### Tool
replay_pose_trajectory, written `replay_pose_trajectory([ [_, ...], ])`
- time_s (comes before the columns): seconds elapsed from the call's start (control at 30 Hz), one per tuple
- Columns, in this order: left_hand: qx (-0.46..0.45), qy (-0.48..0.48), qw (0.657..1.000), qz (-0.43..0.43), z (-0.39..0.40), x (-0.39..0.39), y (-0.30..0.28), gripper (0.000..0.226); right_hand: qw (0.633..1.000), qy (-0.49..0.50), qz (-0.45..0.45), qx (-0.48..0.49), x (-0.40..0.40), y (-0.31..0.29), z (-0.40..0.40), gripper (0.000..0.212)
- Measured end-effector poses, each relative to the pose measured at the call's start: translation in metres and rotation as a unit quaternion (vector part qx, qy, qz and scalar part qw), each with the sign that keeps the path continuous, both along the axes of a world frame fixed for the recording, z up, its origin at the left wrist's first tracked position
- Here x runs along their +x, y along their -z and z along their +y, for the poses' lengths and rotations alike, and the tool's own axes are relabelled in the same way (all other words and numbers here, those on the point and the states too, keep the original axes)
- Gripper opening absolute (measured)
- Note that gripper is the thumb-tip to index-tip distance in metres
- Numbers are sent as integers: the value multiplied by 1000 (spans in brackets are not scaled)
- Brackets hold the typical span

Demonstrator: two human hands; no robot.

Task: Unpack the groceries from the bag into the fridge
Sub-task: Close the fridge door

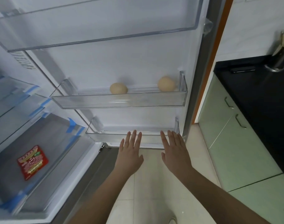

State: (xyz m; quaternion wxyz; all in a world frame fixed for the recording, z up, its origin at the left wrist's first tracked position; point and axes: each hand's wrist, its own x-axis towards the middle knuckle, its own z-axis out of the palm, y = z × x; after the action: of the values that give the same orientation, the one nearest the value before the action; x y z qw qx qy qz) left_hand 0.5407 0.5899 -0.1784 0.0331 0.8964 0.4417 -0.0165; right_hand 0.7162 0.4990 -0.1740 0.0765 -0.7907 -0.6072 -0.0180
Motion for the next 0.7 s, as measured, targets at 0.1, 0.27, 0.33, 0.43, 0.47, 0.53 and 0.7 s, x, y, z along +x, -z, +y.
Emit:
replay_pose_trajectory([
  [0.1,-7,3,1000,-25,-5,-15,-1,83,1000,-10,-5,4,-15,1,-15,88],
  [0.27,18,-16,999,-27,-32,-38,-7,76,1000,-20,-7,1,-50,-1,-43,87],
  [0.33,4,-18,999,-36,-47,-50,-9,76,1000,-24,-10,-2,-66,-2,-54,87],
  [0.43,-4,-18,999,-43,-73,-77,-10,77,999,-35,-13,-9,-91,-5,-72,87],
  [0.47,-3,-15,999,-45,-82,-86,-11,77,999,-40,-8,-12,-100,-6,-77,86],
  [0.53,-1,-9,999,-48,-100,-105,-11,77,998,-58,10,-28,-118,-8,-90,83],
  [0.7,0,-25,998,-52,-140,-149,-13,74,990,-121,73,-25,-147,-16,-120,75],
])
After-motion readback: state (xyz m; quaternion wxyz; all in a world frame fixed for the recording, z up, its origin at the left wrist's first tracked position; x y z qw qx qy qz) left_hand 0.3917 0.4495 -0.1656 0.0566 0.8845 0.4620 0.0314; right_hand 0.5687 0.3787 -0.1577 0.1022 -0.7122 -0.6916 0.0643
